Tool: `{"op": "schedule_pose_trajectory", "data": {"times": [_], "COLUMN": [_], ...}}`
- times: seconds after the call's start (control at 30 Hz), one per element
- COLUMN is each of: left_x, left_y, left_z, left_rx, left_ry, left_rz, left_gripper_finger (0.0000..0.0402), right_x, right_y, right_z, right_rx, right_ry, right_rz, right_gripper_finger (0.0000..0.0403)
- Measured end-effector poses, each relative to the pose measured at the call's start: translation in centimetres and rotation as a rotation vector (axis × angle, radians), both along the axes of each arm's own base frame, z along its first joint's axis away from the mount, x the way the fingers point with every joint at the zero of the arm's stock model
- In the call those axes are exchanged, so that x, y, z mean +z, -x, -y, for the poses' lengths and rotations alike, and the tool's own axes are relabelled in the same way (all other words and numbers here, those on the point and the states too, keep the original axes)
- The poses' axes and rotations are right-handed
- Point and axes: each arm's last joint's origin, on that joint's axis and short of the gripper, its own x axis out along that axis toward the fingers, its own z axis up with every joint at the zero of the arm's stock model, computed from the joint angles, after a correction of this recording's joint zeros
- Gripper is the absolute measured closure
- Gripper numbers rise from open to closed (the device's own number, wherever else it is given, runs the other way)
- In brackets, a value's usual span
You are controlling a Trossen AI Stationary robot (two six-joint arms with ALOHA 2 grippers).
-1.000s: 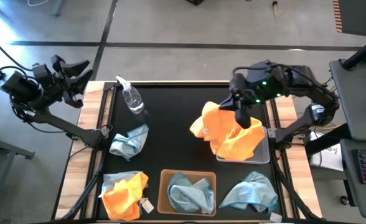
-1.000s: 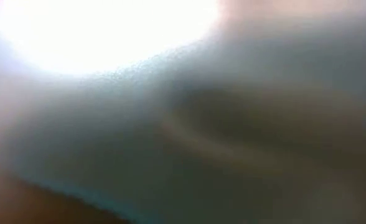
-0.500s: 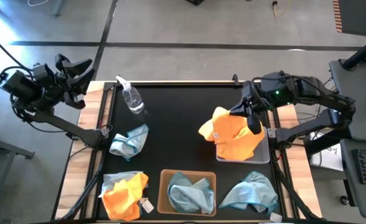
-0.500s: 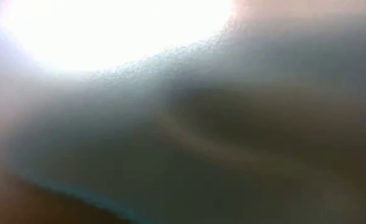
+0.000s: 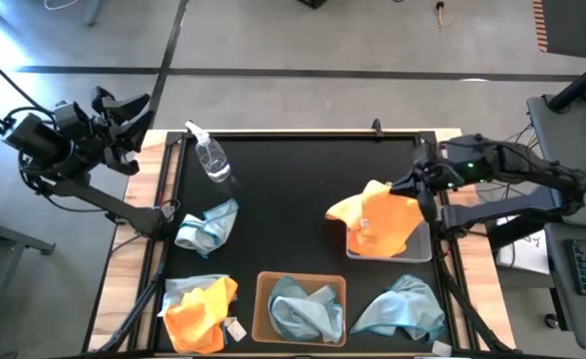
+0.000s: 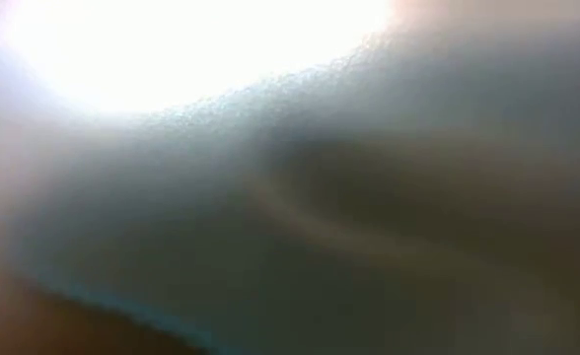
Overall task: Sort microfiber towel by color & place in baskets
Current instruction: Put the top orange microfiber towel into the transparent bin
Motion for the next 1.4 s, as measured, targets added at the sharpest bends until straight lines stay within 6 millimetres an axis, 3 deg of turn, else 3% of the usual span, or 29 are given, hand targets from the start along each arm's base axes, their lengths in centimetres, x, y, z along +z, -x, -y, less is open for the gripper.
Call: {"op": "schedule_pose_trajectory", "data": {"times": [0.13, 0.27, 0.6, 0.83, 1.4], "left_x": [0.0, 0.0, -0.1, -0.2, 0.1], "left_y": [-0.5, -0.9, -1.7, -2.3, -2.5], "left_z": [0.2, 0.3, 0.6, 0.8, 0.9], "left_rx": [0.0, 0.0, 0.0, 0.002, 0.021], "left_ry": [-0.002, -0.004, -0.009, -0.016, -0.048], "left_rz": [-0.006, -0.013, -0.026, -0.038, -0.032], "left_gripper_finger": [0.0237, 0.0237, 0.0237, 0.0237, 0.0237], "right_x": [0.8, 1.3, 0.7, -1.3, -9.4], "right_y": [3.9, 6.2, 11.1, 11.3, 6.8], "right_z": [-0.2, -0.2, -0.4, -0.4, -0.3], "right_rx": [-0.022, -0.071, -0.087, -0.11, -0.132], "right_ry": [0.003, 0.028, -0.004, -0.06, -0.189], "right_rz": [0.197, 0.323, 0.391, 0.28, -0.055], "right_gripper_finger": [0.0394, 0.0394, 0.0394, 0.0394, 0.0394]}}
